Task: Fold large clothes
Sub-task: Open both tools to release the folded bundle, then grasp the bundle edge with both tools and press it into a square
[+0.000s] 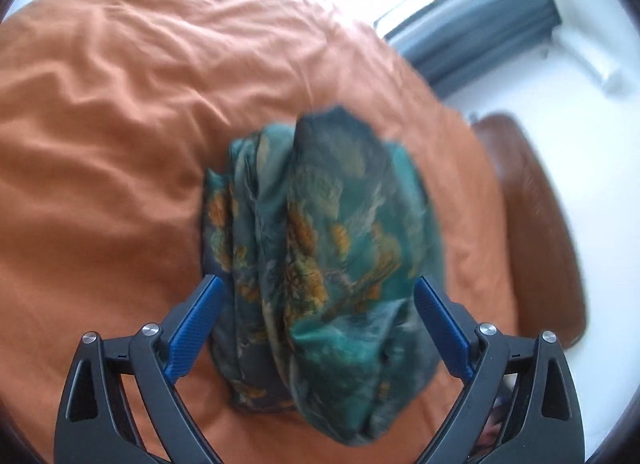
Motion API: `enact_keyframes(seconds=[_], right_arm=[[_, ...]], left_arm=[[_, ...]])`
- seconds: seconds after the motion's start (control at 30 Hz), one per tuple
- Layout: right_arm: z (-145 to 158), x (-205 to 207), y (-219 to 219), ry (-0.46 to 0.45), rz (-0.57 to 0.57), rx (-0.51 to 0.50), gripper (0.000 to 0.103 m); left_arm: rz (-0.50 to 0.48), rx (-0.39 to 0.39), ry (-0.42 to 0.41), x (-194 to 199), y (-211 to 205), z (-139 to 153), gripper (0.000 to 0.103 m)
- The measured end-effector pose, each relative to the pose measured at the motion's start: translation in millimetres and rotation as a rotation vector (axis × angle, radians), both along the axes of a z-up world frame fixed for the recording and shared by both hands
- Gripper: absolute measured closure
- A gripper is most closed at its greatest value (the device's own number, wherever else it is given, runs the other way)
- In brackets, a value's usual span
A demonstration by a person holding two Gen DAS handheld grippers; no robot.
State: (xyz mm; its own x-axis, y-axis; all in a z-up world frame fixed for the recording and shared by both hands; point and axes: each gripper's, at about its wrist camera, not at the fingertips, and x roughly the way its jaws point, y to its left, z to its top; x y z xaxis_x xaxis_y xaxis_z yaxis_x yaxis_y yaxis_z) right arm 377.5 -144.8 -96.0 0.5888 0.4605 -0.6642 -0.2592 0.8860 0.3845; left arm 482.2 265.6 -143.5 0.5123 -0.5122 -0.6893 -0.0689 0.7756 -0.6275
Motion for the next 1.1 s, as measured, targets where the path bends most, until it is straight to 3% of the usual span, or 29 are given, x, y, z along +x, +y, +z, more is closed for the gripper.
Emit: enact_keyframes(seconds=[0.1, 0.27, 0.4, 0.47, 0.53, 0.6, 0.67, 0.7, 0.8, 0.87, 0.97, 1.1], right_arm=[[-4.4, 27.0, 4.9, 0.025, 0.018, 0.04, 0.032], [-29.0, 77.2, 8.2, 0.119, 0.062, 0.093, 0.032], [-69.0, 123.5, 14.0, 0.27, 0.115, 0.193, 0.032], [-84.4, 140.1, 19.5, 0.334, 0.168, 0.31, 0.028], [-97.2, 155.0, 25.0, 0.375, 0.155, 0.387, 0.022], [-102.3, 162.1, 32.7, 0.388, 0.152, 0.389, 0.022], [-95.0, 160.4, 41.7, 0.356, 0.159, 0.316, 0.032], [-84.4, 154.5, 48.9, 0.308, 0.176, 0.24, 0.036], [-53.1, 129.8, 72.8, 0.151, 0.214, 0.017, 0.045], [-33.4, 111.1, 83.2, 0.057, 0.223, -0.048, 0.048], [-1.3, 87.0, 87.8, -0.072, 0.225, -0.106, 0.051], [35.8, 76.8, 72.6, -0.162, 0.2, -0.083, 0.051]], left_arm=[[-0.021, 0.112, 0.098, 17.9, -17.7, -33.3, 0.003], [-0.003, 0.051, 0.17, 24.0, -10.5, -72.6, 0.0], [-0.022, 0.095, 0.165, 29.7, -17.7, -75.6, 0.0], [-0.025, 0.103, 0.162, 33.9, -20.2, -77.1, 0.0], [-0.027, 0.072, 0.16, 33.6, -20.2, -78.6, 0.0], [-0.017, 0.036, 0.166, 33.2, -19.4, -82.1, 0.001], [-0.019, 0.045, 0.162, 30.6, -23.4, -77.8, 0.009], [-0.033, 0.04, 0.146, 22.9, -25.6, -75.8, 0.033], [-0.057, 0.244, 0.1, 11.4, -52.6, -42.5, 0.051], [-0.071, 0.351, 0.044, 0.0, -70.9, -17.8, 0.056], [-0.078, 0.417, -0.055, -17.0, -91.8, 18.3, 0.058], [-0.07, 0.391, -0.165, -20.1, -106.8, 59.3, 0.058]])
